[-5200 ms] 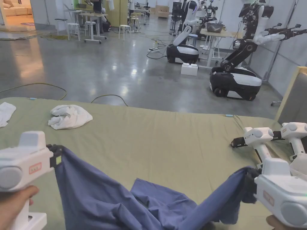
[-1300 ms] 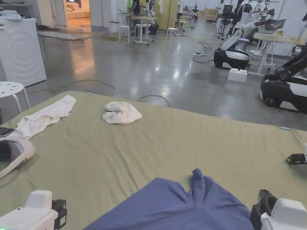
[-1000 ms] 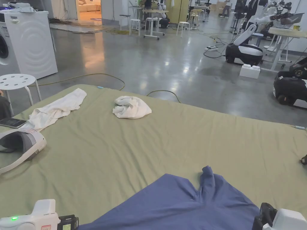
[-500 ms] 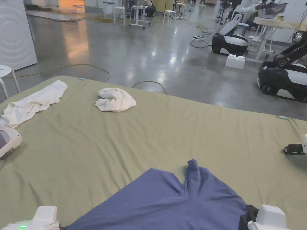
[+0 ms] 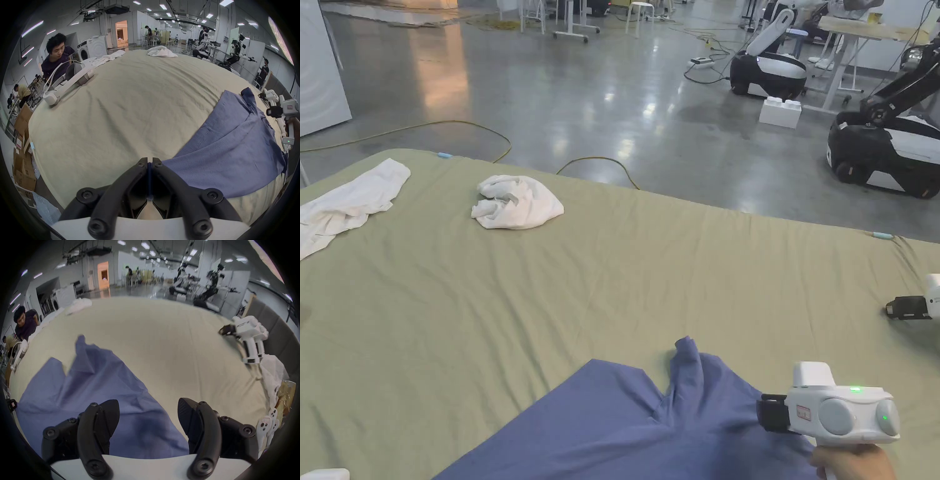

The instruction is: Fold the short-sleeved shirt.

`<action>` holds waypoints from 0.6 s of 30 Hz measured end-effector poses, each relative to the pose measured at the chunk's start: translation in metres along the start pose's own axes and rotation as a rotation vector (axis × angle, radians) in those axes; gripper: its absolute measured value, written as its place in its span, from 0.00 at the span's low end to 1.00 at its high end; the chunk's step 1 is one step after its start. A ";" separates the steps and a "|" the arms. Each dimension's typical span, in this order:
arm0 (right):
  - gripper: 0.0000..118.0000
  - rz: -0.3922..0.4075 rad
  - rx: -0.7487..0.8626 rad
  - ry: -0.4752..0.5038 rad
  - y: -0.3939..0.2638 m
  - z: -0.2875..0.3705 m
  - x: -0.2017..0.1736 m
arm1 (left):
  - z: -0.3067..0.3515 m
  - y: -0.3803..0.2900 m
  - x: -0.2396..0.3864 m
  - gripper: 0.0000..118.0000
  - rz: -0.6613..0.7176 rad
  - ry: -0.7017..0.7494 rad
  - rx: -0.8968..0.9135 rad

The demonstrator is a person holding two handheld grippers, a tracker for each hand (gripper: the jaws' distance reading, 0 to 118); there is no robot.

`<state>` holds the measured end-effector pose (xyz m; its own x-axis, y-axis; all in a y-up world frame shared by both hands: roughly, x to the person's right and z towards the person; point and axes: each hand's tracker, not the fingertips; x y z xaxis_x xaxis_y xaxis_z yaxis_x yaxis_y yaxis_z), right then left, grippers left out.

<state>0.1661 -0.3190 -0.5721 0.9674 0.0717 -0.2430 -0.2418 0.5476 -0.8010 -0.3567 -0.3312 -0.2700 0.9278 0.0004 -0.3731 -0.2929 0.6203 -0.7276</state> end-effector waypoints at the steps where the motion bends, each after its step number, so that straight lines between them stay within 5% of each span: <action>1: 0.66 -0.005 -0.007 0.006 0.002 -0.008 0.002 | 0.003 0.003 -0.003 0.00 0.004 -0.002 -0.001; 4: 0.65 -0.028 -0.065 0.023 0.006 -0.027 0.007 | 0.003 0.002 0.004 0.00 -0.008 0.003 -0.003; 9: 0.44 0.033 -0.072 0.040 0.001 -0.026 -0.007 | 0.006 0.004 0.005 0.00 -0.004 0.004 -0.015; 11: 0.31 0.027 -0.069 0.047 0.001 -0.025 -0.007 | 0.006 0.004 0.007 0.00 0.002 0.002 -0.015; 13: 0.01 0.064 -0.051 0.054 0.003 -0.019 -0.014 | 0.005 0.005 0.005 0.00 -0.008 0.005 -0.019; 16: 0.01 0.133 -0.034 0.032 0.002 -0.011 -0.020 | 0.009 0.006 0.007 0.00 -0.011 0.005 -0.012; 18: 0.01 0.081 0.052 0.031 -0.001 0.008 -0.016 | 0.013 0.009 0.002 0.00 0.005 -0.001 0.009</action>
<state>0.1513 -0.3143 -0.5627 0.9417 0.0922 -0.3237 -0.3144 0.5840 -0.7484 -0.3545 -0.3155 -0.2696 0.9264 0.0042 -0.3765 -0.2957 0.6272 -0.7206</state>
